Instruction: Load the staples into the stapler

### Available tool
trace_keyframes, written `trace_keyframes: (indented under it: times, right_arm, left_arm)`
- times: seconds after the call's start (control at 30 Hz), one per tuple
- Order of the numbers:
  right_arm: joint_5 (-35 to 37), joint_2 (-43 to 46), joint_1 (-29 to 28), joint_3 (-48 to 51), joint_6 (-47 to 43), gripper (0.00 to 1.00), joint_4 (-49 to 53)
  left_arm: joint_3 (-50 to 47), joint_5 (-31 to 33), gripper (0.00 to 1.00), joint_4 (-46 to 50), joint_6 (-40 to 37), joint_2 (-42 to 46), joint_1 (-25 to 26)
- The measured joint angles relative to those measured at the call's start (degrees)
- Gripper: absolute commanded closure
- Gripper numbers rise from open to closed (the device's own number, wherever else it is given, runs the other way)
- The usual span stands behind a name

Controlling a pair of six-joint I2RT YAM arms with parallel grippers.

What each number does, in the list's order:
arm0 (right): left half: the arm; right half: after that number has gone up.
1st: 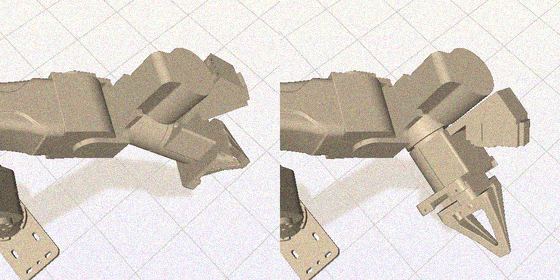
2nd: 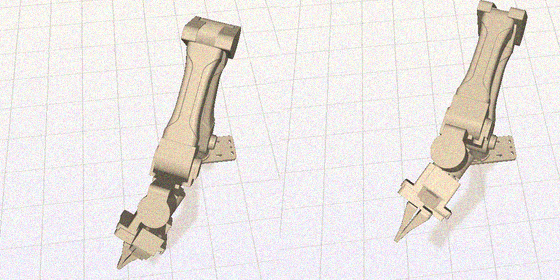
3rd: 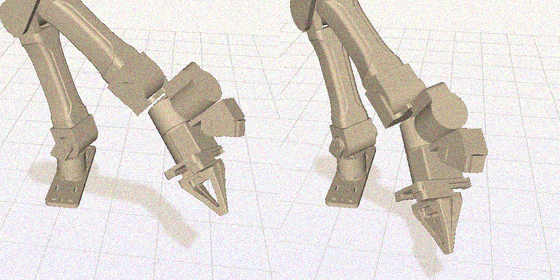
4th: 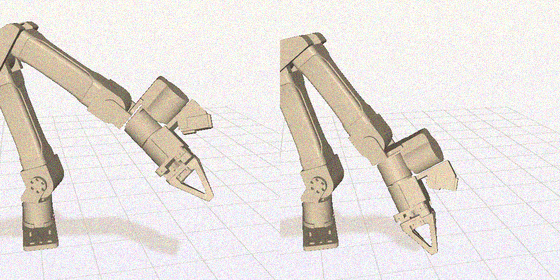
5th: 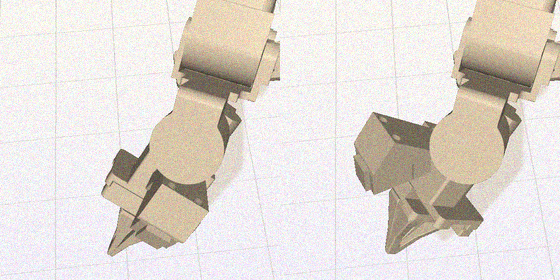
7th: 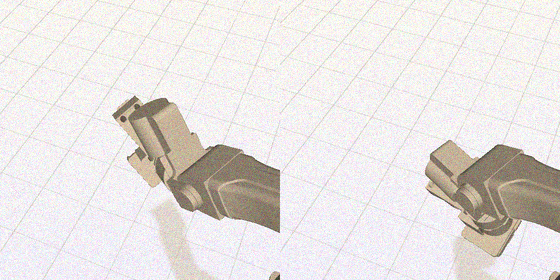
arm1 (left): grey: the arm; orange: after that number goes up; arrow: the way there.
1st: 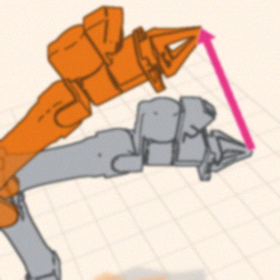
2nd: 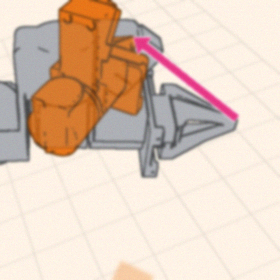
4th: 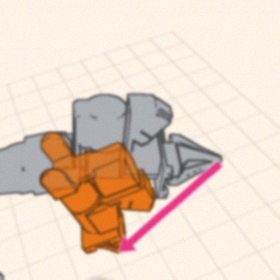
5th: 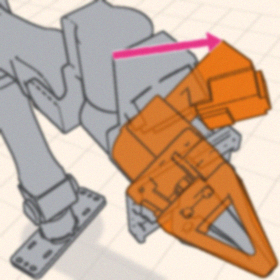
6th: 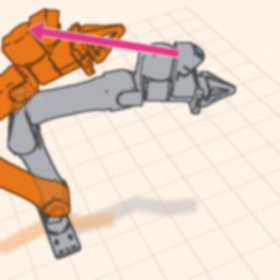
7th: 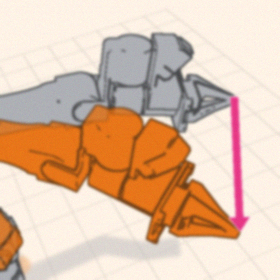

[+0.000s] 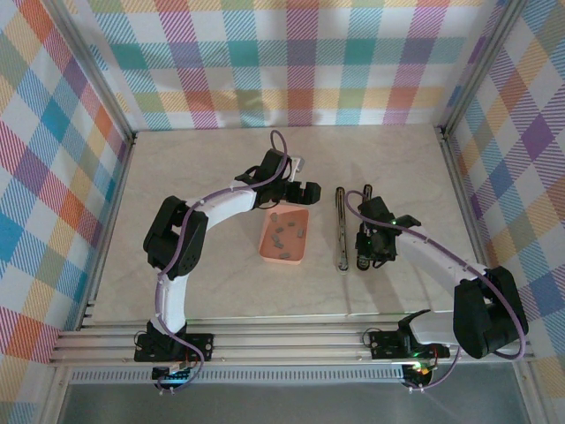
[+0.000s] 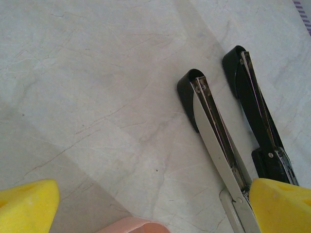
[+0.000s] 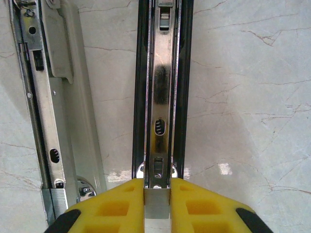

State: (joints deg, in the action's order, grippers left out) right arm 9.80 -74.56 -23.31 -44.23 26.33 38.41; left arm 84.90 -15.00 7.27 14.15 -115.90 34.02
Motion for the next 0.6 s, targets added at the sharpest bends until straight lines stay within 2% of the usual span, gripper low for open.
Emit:
trace_keyframes:
  times: [0.6]
  right_arm:
    - [-0.4, -1.2, 0.0, 0.2, 0.0, 0.83, -0.5]
  left_arm:
    - [0.0, 0.0, 0.00, 0.0, 0.0, -0.2, 0.0]
